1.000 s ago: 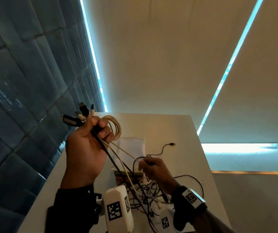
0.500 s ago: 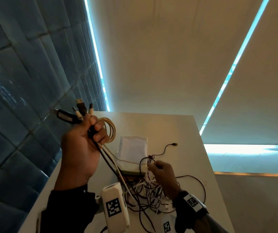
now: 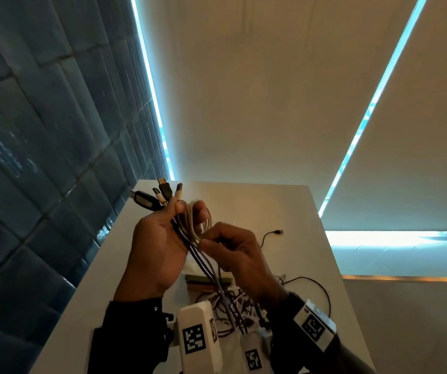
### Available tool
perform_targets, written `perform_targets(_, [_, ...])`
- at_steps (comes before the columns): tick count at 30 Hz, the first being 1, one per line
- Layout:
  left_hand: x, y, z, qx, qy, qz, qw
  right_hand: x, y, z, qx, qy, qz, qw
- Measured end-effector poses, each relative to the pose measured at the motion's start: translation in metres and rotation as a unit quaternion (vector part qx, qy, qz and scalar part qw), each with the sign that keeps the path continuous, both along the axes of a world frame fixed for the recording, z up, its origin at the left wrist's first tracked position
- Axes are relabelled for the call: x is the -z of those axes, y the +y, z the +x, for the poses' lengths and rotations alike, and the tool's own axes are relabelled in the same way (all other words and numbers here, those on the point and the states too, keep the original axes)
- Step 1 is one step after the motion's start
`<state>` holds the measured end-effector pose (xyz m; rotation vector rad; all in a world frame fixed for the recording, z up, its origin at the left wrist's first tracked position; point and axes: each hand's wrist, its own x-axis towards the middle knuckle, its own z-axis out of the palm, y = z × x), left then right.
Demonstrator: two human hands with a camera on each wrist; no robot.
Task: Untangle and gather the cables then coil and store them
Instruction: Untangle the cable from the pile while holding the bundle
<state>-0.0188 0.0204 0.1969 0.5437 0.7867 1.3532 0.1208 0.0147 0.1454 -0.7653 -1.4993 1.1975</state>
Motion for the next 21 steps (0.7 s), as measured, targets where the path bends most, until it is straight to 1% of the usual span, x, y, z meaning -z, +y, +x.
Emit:
perform_targets(2, [-0.002,0.001,-0.003,-0.008,-0.042,0.018,0.999,0.011,0.002,0.003,-0.014,-0.008,-0.049,0.999])
perform_targets(4, [-0.005,0.002,-0.008,-0.025,-0.057,0.046,0.997,0.024,0.003,0.009,-0.015,-0.007,-0.093,0.996])
perform_targets(7, [-0.007,0.002,-0.016,-0.046,-0.049,0.076,0.995,0.046,0.002,0.018,-0.015,0.002,-0.149,0.989])
perform_targets(11, [-0.007,0.0,-0.018,-0.047,-0.034,0.095,0.994,0.078,0.002,0.024,-0.012,-0.011,-0.208,0.978])
perform_targets(15, [-0.012,-0.002,-0.02,-0.05,-0.011,0.098,0.994,0.113,0.003,0.034,0.046,-0.077,-0.223,0.971])
perform_targets(18, [-0.015,-0.003,-0.022,-0.048,-0.002,0.097,0.994,0.138,-0.001,0.043,0.062,-0.115,-0.247,0.96])
perform_targets(21, [-0.014,-0.003,-0.026,-0.046,0.002,0.09,0.995,0.15,-0.001,0.049,0.068,-0.155,-0.26,0.951])
